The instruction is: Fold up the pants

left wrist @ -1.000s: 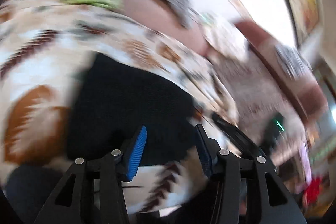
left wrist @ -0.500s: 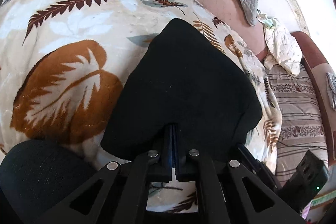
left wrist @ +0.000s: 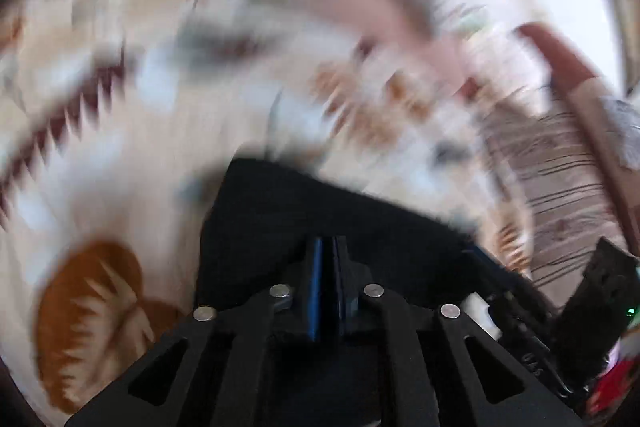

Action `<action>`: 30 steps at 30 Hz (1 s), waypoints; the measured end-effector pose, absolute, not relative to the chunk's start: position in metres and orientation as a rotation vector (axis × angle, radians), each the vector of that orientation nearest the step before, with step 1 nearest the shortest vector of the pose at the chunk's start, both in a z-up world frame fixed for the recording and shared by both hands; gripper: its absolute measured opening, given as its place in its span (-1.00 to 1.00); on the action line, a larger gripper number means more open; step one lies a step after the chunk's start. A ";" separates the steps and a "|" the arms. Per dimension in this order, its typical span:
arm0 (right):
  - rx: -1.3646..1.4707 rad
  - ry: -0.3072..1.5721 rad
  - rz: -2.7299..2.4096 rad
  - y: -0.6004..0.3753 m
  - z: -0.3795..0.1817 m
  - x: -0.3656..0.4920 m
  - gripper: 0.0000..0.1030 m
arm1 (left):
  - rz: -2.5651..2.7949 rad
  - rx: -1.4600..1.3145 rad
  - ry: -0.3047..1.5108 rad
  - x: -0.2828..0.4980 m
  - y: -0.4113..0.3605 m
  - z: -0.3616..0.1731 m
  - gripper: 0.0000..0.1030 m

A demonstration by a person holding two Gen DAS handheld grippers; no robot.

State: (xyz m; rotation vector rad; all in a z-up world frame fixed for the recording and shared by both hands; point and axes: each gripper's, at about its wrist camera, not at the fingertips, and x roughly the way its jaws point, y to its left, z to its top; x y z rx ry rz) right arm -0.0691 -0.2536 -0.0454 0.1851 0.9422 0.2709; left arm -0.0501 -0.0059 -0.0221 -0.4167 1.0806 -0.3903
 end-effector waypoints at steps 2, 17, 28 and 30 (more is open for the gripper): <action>0.217 0.923 0.283 -0.260 -0.047 -0.070 -0.57 | -0.389 -0.440 1.089 -0.045 -0.005 -0.024 -0.91; 0.289 0.793 0.320 -0.268 -0.024 -0.072 -0.51 | -0.469 -0.277 0.810 -0.065 -0.013 0.023 -0.82; 0.296 0.914 0.275 -0.271 -0.054 -0.066 -0.52 | -0.241 -0.169 1.024 -0.033 -0.038 -0.028 -0.90; 0.300 0.914 0.276 -0.271 -0.054 -0.067 -0.52 | -0.251 -0.205 1.034 -0.030 -0.037 -0.027 -0.90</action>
